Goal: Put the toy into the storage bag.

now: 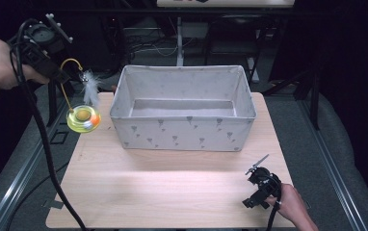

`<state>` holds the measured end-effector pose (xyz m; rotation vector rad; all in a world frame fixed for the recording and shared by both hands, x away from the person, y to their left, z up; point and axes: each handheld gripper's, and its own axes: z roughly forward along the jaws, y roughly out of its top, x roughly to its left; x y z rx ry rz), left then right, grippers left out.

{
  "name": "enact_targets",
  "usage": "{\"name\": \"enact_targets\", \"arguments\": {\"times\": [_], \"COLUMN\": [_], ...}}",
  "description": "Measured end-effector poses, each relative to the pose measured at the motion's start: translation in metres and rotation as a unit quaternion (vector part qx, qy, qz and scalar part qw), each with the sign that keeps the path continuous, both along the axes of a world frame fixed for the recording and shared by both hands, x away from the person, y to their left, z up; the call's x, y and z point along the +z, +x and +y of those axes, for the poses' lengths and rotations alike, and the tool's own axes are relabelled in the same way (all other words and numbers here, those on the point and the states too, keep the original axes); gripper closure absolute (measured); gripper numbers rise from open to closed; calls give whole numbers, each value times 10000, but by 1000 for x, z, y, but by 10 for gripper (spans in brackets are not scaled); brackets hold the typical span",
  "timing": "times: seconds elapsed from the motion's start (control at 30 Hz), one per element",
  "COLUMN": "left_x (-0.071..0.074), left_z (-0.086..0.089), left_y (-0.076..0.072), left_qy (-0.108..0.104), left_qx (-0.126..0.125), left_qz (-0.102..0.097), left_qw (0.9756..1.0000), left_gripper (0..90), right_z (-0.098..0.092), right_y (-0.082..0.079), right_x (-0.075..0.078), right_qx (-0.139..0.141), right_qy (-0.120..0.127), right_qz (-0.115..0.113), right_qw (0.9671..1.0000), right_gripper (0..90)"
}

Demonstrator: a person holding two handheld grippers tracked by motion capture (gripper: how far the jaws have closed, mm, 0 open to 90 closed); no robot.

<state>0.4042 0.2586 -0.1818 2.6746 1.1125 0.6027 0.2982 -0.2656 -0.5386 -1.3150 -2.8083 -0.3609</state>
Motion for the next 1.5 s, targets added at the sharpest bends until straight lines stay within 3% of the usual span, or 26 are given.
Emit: {"name": "enact_targets", "arguments": {"times": [0.47, 0.63, 0.67, 0.83, 1.17, 1.5], "left_x": [28, 32, 33, 38, 51, 54], "left_z": [-19, -26, -28, -37, -56, -73], "left_y": [13, 19, 20, 25, 35, 46], "left_qy": [20, 61, 89, 110, 75, 86], "left_qx": [-34, -55, -59, -122, -224, -262], "left_qz": [-171, -132, -122, -134, -276, -270], "left_qw": [9998, 9999, 9999, 9998, 9993, 9993], "left_gripper": [877, 877, 877, 877, 877, 877], "right_z": [-1, -1, -1, -1, -2, -3], "right_y": [0, 1, 0, 0, 0, 1], "right_x": [0, 0, -1, -1, -2, -2], "right_qx": [-5, 91, -13, -23, -42, 6], "right_qy": [-44, -131, -53, -20, -16, -100], "right_qz": [32, 78, 43, 40, 60, 110], "right_qw": [10000, 9998, 10000, 10000, 10000, 9999], "right_gripper": [46, 45, 46, 46, 46, 46]}}
